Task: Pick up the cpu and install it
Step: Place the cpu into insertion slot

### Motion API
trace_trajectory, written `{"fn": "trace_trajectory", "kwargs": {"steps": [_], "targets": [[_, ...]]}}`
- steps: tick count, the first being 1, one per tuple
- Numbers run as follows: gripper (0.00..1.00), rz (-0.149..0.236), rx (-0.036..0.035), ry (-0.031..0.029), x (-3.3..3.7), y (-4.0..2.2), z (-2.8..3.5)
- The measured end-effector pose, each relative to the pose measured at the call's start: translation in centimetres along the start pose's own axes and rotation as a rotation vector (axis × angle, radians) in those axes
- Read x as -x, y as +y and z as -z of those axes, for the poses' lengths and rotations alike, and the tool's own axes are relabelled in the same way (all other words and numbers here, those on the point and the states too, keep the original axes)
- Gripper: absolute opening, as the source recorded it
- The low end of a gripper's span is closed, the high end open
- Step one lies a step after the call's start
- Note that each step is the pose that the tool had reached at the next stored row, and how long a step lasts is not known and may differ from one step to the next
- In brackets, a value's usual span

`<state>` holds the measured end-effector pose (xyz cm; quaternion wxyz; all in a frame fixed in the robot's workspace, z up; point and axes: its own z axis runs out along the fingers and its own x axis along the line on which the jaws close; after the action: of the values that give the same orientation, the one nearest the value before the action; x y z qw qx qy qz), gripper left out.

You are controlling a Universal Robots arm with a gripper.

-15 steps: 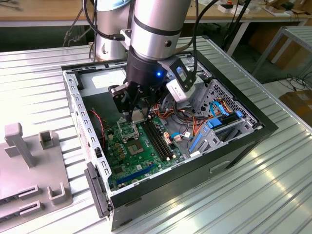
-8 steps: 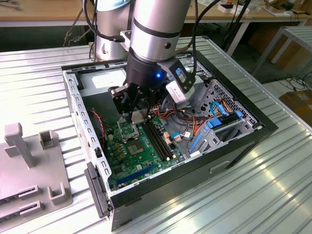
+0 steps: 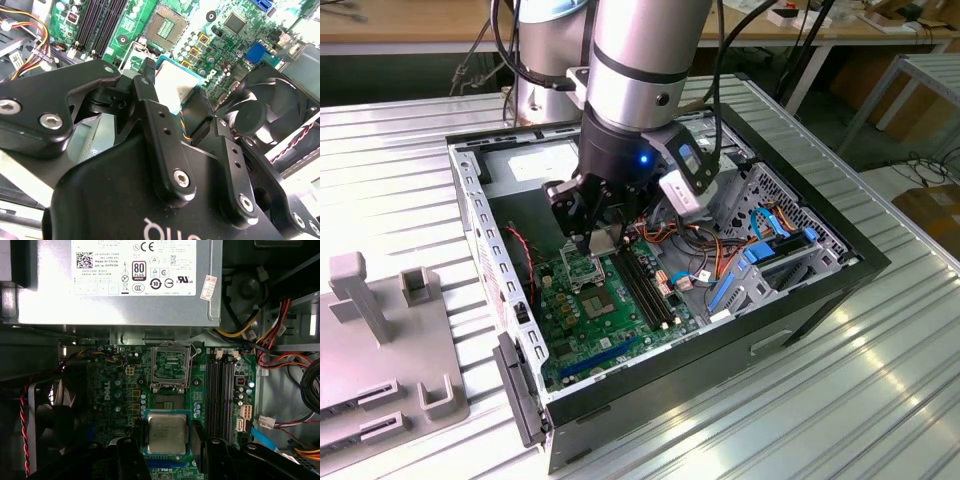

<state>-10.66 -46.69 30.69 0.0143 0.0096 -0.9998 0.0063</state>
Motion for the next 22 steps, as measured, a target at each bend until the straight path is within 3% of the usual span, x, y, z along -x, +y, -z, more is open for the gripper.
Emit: {"fn": "trace_trajectory", "kwargs": {"steps": [22], "targets": [[0.47,0.0,0.0,-0.0003,0.02,0.0,-0.75]]}}
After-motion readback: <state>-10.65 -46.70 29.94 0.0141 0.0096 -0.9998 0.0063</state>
